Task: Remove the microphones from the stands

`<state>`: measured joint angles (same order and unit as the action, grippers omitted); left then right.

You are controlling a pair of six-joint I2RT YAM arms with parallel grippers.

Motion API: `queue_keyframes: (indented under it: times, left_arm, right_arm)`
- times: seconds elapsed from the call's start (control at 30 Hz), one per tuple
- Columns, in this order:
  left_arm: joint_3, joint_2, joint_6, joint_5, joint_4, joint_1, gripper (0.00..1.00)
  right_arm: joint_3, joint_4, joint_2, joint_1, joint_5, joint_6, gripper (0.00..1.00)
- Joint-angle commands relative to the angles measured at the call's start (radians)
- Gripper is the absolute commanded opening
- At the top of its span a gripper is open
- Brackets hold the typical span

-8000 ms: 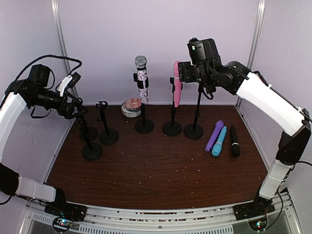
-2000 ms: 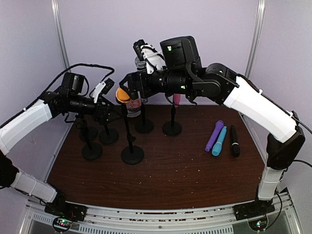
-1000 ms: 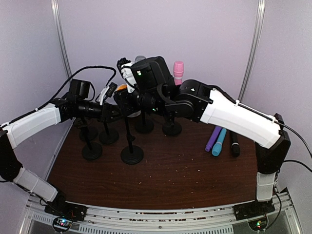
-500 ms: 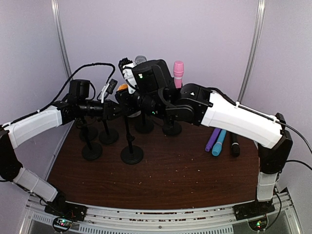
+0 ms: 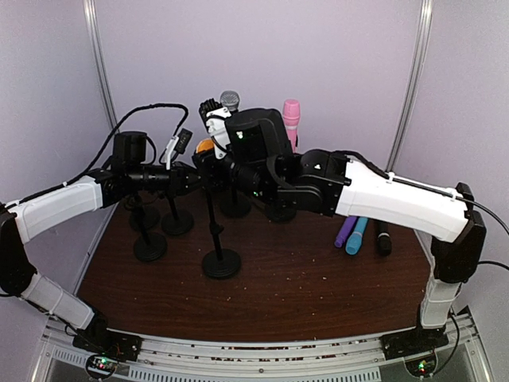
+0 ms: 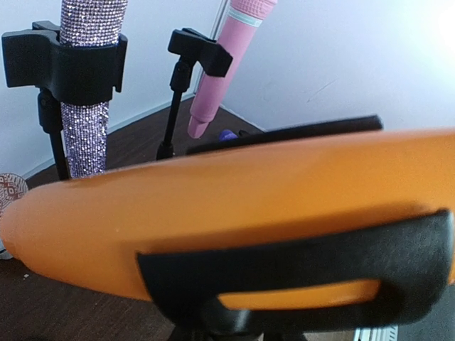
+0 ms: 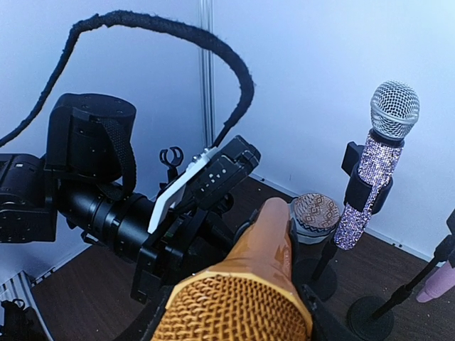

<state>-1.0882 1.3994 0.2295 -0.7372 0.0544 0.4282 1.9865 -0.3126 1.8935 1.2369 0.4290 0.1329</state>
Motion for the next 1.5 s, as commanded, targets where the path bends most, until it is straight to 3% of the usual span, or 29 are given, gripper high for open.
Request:
queue_keyframes:
  times: [0.0,0.27,0.63,1.03,1.2,1.4,1.47]
  left_arm:
    - [-0.012,0.005,0.039,0.034,-0.006,-0.014,0.0]
    - [-0.061,0.027,-0.014,0.073,0.043,-0.027,0.0]
    - [-0.108,0.064,-0.102,0.177,0.094,-0.027,0.0]
    - [-0.133,0.092,-0.077,0.253,0.116,-0.027,0.0]
    - [-0.145,0.091,-0.072,0.211,0.113,-0.03,0.0]
    - [-0.185,0.084,-0.074,0.004,0.089,-0.023,0.0]
    - [-0.215,0.085,-0.151,-0.045,0.136,-0.01,0.0]
  right_arm:
    - [-0.095,0.104,-0.092,0.038,0.007,-0.038,0.0]
    - [-0.272,0.233,-0.27,0.07,0.038,-0.065,0.0]
    - [-0.489,0.24,-0.525,0.157,0.157,-0.038,0.0]
    - [-0.597,0.263,-0.627,0.225,0.265,-0.045,0.0]
    - [-0.65,0.264,-0.685,0.232,0.317,-0.04,0.0]
    - [-0.766,0.188,-0.766,0.186,0.438,-0.005,0.0]
    - [-0.827,0.138,-0.8,0.136,0.457,0.048,0.0]
